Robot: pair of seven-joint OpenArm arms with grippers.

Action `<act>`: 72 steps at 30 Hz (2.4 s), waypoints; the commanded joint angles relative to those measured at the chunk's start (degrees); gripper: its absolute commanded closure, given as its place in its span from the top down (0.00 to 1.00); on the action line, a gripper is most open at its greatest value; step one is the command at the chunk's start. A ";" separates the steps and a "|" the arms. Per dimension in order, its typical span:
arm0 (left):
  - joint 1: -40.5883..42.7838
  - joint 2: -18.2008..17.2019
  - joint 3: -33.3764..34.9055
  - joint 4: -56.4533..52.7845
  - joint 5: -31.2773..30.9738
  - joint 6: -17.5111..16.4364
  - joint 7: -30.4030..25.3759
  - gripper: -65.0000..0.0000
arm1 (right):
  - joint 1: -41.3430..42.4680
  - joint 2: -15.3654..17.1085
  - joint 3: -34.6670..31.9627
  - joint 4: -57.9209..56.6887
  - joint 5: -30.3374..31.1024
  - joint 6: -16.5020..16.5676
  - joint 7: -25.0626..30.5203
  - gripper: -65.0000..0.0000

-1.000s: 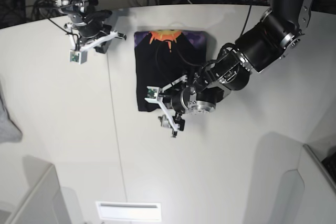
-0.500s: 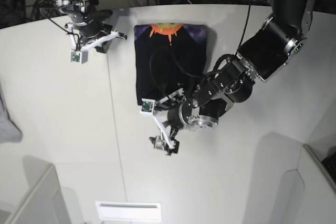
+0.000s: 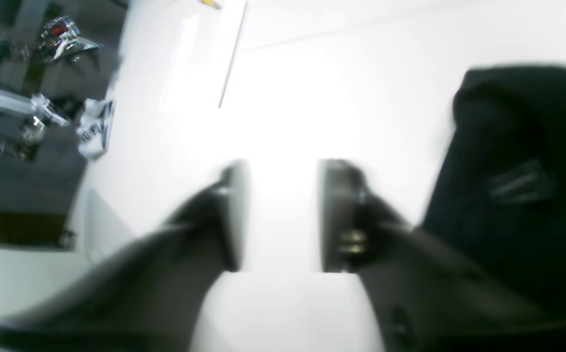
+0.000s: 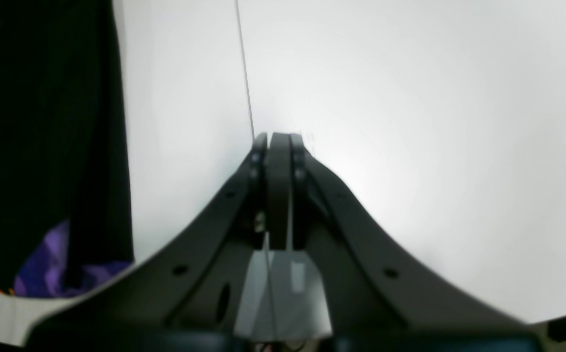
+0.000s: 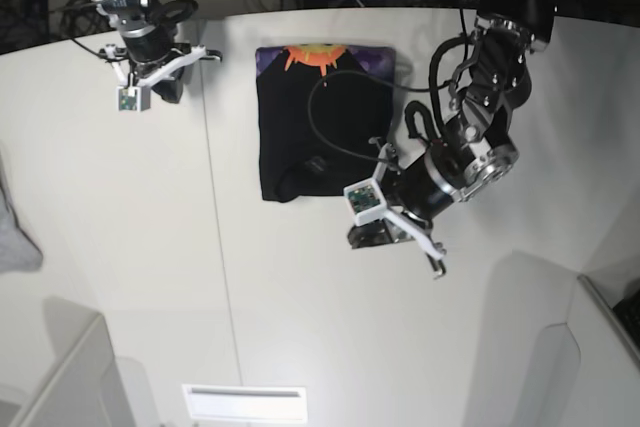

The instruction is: Fold the T-shirt properly

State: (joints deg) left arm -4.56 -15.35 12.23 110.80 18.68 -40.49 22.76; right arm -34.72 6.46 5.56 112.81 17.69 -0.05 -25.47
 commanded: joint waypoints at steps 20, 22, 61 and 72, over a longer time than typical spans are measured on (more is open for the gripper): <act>46.36 9.24 -26.16 1.68 -0.52 5.72 -35.91 0.00 | -15.79 27.08 -0.33 1.08 -0.15 6.52 22.00 0.00; 50.58 9.51 -26.08 0.98 -0.52 7.83 -39.25 0.00 | -16.31 27.17 -0.16 1.08 -0.24 10.03 21.83 0.00; 40.56 4.67 -25.37 -96.61 0.18 21.72 -91.47 0.00 | -9.54 11.43 -27.50 -49.21 -13.87 12.05 18.31 0.00; 29.66 4.06 -13.77 -102.94 0.09 21.72 -70.98 0.00 | 11.91 3.08 -27.06 -99.67 -13.78 12.14 37.74 0.00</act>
State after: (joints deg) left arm 24.60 -10.70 -1.54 7.97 19.00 -18.61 -47.07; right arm -21.69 9.37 -21.61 13.32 4.19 11.62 12.32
